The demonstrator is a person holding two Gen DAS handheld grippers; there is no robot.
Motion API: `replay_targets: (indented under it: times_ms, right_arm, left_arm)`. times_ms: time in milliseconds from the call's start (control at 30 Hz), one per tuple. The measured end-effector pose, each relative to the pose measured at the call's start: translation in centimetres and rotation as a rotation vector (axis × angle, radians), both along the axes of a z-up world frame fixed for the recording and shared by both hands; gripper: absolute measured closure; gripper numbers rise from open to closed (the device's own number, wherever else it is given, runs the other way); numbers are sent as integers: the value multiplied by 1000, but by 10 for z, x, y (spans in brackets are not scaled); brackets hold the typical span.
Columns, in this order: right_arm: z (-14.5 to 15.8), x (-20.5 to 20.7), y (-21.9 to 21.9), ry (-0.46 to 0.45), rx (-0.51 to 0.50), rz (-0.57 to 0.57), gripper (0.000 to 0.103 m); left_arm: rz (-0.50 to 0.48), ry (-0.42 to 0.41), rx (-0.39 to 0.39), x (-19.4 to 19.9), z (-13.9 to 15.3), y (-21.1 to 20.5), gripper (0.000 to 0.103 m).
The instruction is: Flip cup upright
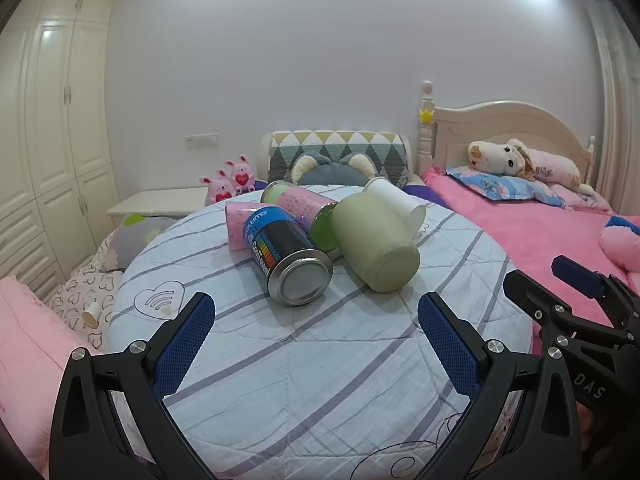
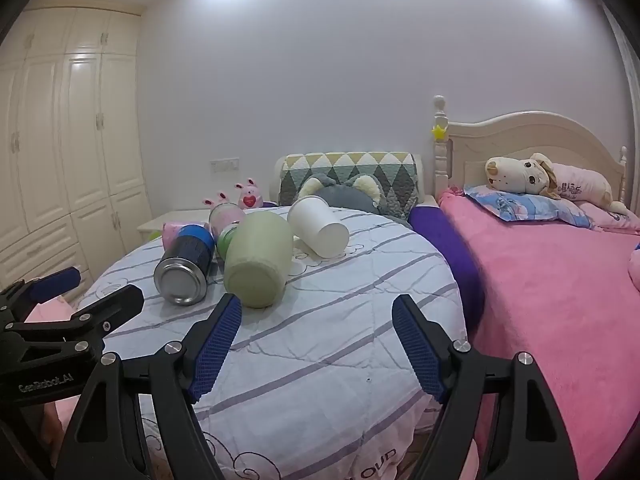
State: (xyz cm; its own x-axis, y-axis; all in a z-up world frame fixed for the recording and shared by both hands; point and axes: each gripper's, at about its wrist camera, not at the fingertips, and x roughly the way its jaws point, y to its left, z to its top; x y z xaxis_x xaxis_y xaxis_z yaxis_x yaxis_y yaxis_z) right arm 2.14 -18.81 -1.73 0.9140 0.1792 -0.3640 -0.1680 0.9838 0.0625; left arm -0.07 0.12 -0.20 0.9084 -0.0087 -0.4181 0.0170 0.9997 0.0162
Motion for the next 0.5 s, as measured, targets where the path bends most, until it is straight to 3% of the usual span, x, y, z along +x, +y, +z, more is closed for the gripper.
replay_targets:
  times_ms: [500]
  right_arm:
    - [-1, 4, -3, 21, 8, -14, 24]
  left_arm:
    - [-15, 16, 30, 3, -3, -7, 0]
